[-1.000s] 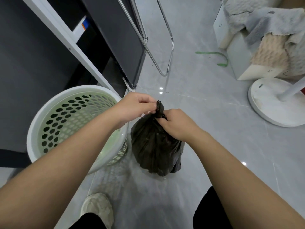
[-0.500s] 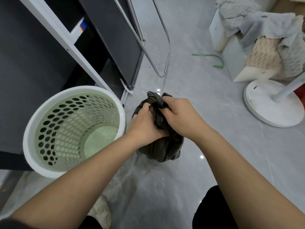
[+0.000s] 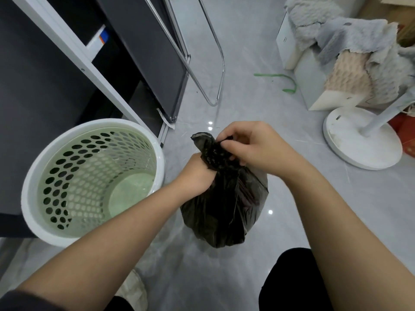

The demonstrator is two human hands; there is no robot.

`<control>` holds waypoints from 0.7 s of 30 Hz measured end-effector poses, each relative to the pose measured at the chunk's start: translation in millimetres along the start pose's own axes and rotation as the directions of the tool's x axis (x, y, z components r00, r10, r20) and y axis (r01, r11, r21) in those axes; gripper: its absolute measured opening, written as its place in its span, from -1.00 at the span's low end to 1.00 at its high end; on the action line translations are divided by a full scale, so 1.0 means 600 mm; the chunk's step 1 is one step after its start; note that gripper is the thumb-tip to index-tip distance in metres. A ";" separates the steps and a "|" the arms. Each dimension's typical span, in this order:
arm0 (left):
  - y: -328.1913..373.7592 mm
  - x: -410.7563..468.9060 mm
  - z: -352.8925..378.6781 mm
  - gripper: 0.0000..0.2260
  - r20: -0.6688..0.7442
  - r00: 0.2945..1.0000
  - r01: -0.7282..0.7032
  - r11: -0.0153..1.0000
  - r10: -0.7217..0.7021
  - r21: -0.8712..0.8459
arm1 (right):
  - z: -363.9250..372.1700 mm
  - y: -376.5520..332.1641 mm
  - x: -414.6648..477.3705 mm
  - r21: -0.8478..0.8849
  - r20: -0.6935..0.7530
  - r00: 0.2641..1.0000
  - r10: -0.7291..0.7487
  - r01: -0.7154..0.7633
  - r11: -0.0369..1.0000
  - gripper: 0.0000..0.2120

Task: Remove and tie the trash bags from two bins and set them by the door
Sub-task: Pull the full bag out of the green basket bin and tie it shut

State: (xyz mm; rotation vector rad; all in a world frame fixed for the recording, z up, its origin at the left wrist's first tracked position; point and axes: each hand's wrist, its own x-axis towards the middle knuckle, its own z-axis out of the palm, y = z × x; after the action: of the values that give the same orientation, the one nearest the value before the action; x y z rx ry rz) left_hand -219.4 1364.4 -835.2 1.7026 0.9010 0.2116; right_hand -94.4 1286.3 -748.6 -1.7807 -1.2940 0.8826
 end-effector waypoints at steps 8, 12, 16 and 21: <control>-0.003 0.002 -0.036 -0.76 0.046 0.999 0.005 0.981 -0.014 0.192 | -0.045 0.095 -0.011 -0.255 0.294 0.895 0.335 -0.264 0.930 -0.58; 0.020 0.014 -0.051 -0.80 0.103 0.993 -0.086 0.950 0.057 0.301 | 0.005 0.098 0.005 -0.174 0.302 0.921 0.248 -0.203 0.964 -0.83; 0.051 0.019 -0.064 -0.94 0.050 0.986 -0.160 0.839 0.158 0.520 | 0.033 0.095 0.011 -0.110 0.169 0.954 0.249 -0.233 0.966 -0.71; 0.092 0.013 -0.077 -0.83 0.001 0.981 -0.160 0.810 0.193 0.563 | 0.058 0.080 0.016 0.069 0.057 0.985 0.166 -0.169 0.983 -0.73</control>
State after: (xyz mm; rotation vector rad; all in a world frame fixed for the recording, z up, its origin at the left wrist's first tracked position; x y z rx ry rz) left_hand -215.1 1400.8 -772.7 2.3492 0.8983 0.1216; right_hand -100.7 1291.4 -808.2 -1.8393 -1.1404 1.0617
